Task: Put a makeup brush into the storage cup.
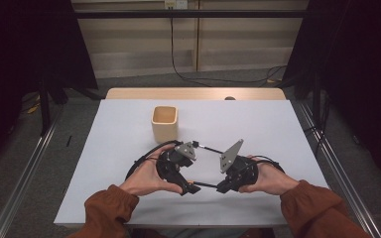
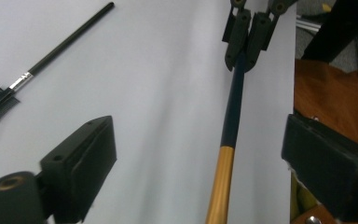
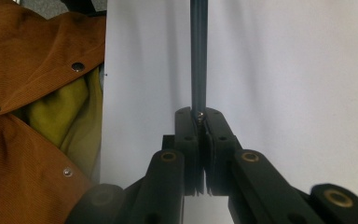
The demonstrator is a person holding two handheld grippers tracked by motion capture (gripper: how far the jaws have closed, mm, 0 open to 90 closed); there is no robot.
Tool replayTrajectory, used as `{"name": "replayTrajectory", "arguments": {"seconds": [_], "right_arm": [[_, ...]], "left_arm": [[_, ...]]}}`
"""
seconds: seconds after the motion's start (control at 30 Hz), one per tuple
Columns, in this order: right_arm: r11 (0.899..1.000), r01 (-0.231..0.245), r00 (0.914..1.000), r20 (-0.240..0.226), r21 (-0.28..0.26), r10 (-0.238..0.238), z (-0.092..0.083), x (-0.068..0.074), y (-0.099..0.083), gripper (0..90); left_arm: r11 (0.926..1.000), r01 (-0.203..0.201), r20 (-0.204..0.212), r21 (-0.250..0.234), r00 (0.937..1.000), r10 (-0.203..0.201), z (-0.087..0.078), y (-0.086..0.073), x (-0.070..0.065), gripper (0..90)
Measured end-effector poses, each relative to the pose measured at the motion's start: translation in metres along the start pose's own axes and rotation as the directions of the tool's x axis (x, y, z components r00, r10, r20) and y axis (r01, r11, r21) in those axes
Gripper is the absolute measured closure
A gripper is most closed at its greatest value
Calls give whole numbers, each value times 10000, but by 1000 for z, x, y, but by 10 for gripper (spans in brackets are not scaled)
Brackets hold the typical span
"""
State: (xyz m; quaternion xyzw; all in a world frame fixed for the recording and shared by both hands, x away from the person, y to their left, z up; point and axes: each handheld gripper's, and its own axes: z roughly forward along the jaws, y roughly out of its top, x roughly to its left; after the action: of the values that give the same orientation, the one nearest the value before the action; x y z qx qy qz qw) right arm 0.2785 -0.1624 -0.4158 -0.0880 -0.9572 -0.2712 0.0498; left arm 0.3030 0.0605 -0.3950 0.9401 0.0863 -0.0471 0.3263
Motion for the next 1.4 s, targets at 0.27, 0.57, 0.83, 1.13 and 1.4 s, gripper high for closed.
{"name": "replayTrajectory", "arguments": {"seconds": [0.27, 0.57, 0.83, 1.13, 1.4], "right_arm": [[9998, -199, 9998, 15, 25, 199, 0, 0, -3, 855], [9995, -236, 9995, 182, -210, 240, -6, 0, -8, 854], [9972, -659, 9974, 276, -342, 669, -7, 2, -24, 854], [9915, -907, 9937, 575, -931, 963, -13, 5, -34, 854], [9804, -1057, 9894, 813, -1660, 1204, -14, 9, -39, 854]], "left_arm": [[9993, -168, 341, -336, 9993, 179, -3, -9, -1, 37], [9936, 164, -180, -1115, 9997, -185, -11, -29, -1, 38], [9862, 622, -616, -1536, 9955, -723, -22, -49, -3, 36], [9621, 1056, -908, -2514, 9871, -1320, -25, -67, -4, 31], [9542, 1318, -1261, -2685, 9773, -1705, -27, -76, -7, 31]]}}
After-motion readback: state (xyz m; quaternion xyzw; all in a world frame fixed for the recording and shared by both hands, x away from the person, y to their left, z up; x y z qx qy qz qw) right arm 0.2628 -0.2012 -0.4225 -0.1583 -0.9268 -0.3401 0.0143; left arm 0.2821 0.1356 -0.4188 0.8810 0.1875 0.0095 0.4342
